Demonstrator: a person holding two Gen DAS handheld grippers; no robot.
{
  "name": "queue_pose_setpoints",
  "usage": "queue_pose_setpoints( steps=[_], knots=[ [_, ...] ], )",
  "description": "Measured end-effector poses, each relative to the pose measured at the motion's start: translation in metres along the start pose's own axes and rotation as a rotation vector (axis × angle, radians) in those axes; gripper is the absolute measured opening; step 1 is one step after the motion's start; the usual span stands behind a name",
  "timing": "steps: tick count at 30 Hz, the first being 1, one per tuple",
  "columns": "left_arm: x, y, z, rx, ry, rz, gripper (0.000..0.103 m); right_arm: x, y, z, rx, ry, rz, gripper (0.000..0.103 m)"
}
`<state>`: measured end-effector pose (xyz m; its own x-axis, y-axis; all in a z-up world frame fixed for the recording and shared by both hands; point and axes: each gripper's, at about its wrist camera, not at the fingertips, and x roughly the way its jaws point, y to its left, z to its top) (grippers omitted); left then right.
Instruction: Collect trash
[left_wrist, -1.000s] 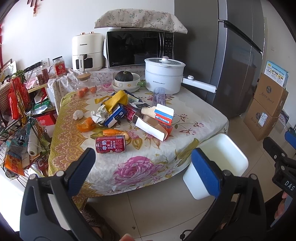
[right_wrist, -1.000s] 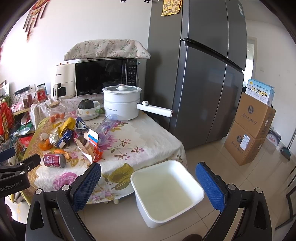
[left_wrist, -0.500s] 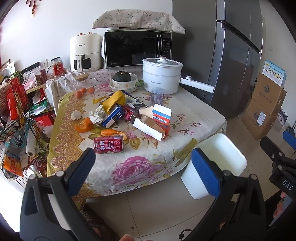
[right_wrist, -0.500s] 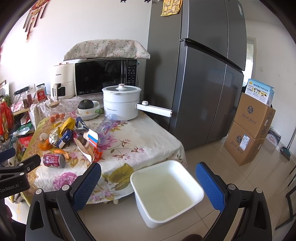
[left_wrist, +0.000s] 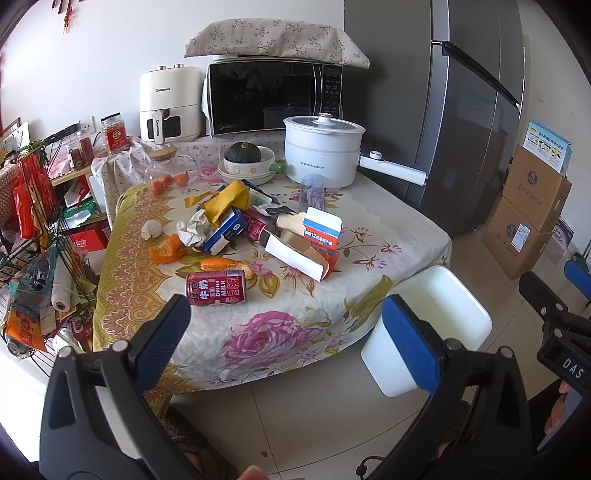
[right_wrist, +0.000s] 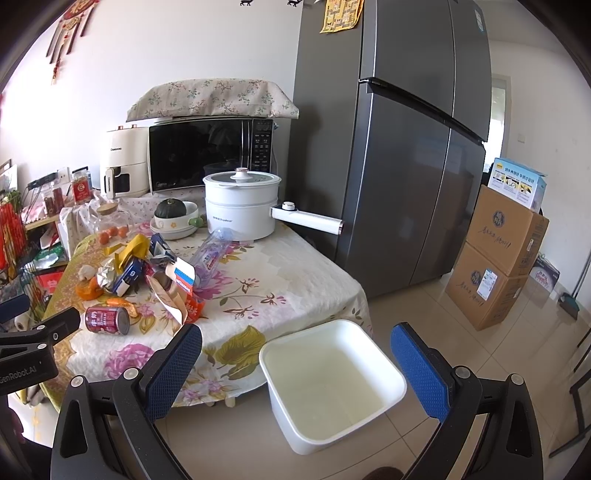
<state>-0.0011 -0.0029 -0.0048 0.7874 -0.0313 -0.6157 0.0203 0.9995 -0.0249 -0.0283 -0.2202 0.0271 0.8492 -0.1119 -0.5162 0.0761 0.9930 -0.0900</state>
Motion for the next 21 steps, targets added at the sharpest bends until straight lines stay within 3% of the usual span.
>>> queue_pose_setpoints(
  steps=[21],
  knots=[
    [-0.0012, -0.0007, -0.0007, 0.002, 0.002, -0.014, 0.103, 0.0008, -0.0014, -0.0006, 0.000, -0.001, -0.005, 0.103]
  ],
)
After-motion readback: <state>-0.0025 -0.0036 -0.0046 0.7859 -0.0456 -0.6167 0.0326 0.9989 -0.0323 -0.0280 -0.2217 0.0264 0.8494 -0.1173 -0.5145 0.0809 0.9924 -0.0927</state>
